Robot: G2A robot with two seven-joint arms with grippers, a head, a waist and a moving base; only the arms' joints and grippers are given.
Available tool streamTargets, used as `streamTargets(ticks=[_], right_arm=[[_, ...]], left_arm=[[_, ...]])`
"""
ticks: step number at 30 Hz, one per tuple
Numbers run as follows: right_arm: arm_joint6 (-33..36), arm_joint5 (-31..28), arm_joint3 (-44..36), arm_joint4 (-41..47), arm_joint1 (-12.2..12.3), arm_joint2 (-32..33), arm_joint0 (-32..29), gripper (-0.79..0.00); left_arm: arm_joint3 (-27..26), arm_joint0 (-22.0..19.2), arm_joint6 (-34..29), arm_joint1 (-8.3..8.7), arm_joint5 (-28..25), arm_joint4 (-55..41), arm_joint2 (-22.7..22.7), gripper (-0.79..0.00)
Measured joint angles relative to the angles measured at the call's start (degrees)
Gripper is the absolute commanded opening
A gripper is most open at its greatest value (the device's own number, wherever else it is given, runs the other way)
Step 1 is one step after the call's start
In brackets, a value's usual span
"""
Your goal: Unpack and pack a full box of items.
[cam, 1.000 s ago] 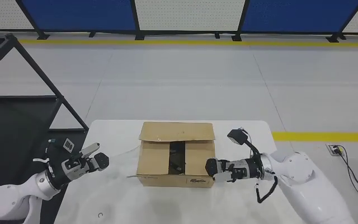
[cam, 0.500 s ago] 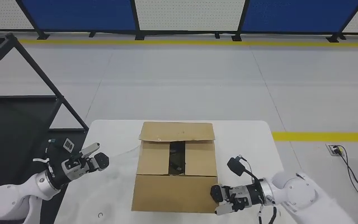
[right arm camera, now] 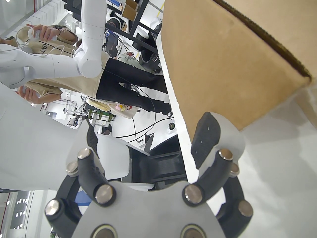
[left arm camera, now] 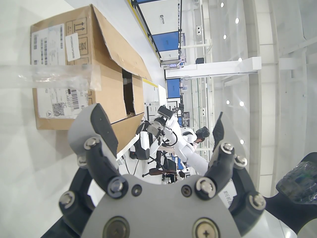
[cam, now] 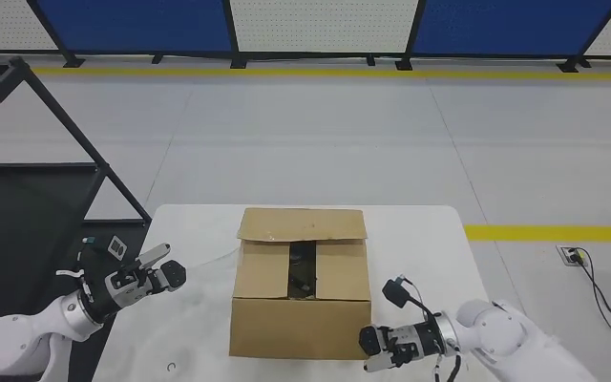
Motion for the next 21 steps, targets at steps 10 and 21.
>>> streamTargets(ticks=[10, 21], right_arm=[[-1.55, -1.53, 1.31, -0.55, 0.23, -6.61, 4.02, 0.0], [-2.16, -2.15, 4.43, -0.91, -0.91, -11.62, 7.37, 0.0]], left_arm=[[0.0, 0.0, 0.0, 0.0, 0.0, 0.0, 0.0, 0.0], [0.0, 0.0, 0.0, 0.0, 0.0, 0.0, 0.0, 0.0]])
